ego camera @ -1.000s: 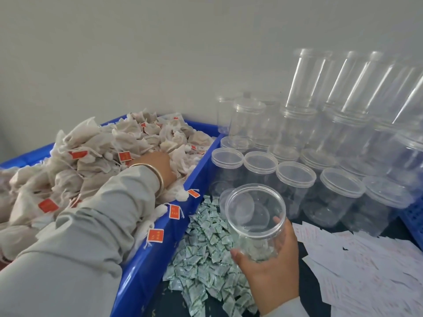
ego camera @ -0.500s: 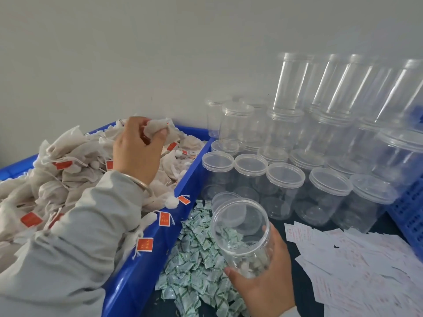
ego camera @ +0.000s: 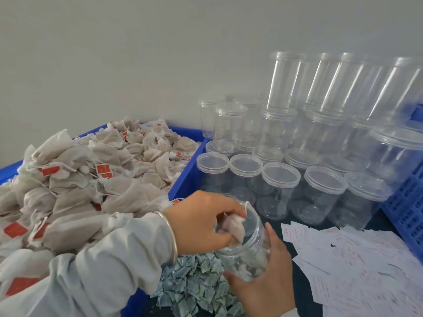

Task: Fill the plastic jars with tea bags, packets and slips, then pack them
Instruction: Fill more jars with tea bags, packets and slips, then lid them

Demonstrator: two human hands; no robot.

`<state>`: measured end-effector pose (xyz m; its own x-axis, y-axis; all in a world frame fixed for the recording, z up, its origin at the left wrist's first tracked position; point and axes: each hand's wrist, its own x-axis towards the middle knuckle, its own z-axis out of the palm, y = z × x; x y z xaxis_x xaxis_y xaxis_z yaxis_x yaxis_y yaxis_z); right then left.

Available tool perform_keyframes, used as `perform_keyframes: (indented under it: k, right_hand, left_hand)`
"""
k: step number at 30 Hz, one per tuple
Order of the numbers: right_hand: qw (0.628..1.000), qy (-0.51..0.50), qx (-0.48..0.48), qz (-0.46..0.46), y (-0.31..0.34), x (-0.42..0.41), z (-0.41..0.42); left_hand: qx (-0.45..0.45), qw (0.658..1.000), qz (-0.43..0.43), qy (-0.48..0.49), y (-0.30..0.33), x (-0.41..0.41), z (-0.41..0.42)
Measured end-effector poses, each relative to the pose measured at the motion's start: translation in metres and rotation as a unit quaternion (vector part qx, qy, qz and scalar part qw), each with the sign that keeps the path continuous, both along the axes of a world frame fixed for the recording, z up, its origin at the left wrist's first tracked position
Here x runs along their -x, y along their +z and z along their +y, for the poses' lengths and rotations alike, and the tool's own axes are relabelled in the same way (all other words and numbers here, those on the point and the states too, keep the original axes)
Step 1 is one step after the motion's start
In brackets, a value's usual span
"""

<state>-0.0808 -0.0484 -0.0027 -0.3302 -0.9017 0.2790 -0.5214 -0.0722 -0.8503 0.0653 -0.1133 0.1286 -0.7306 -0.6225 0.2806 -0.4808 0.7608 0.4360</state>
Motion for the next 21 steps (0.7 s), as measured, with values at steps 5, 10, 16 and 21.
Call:
perform_keyframes:
  k: [5,10,16,21]
  right_hand:
    - [0.999,-0.004,0.033,-0.027,0.004,-0.001,0.003]
    - [0.997,-0.019,0.071,-0.039,0.004,-0.004,0.008]
    - [0.998,0.011,0.047,-0.048,0.01,0.001,0.012]
    - [0.996,0.043,0.031,-0.076,0.017,0.002,0.011]
  left_hand:
    - [-0.034,0.997,0.063,0.012,0.002,-0.001,-0.004]
    - [0.081,0.976,0.11,0.172,0.015,-0.024,-0.026]
    - [0.025,0.889,-0.194,0.414,0.008,-0.058,-0.063]
    - [-0.021,0.841,-0.319,0.436,0.0,-0.057,-0.073]
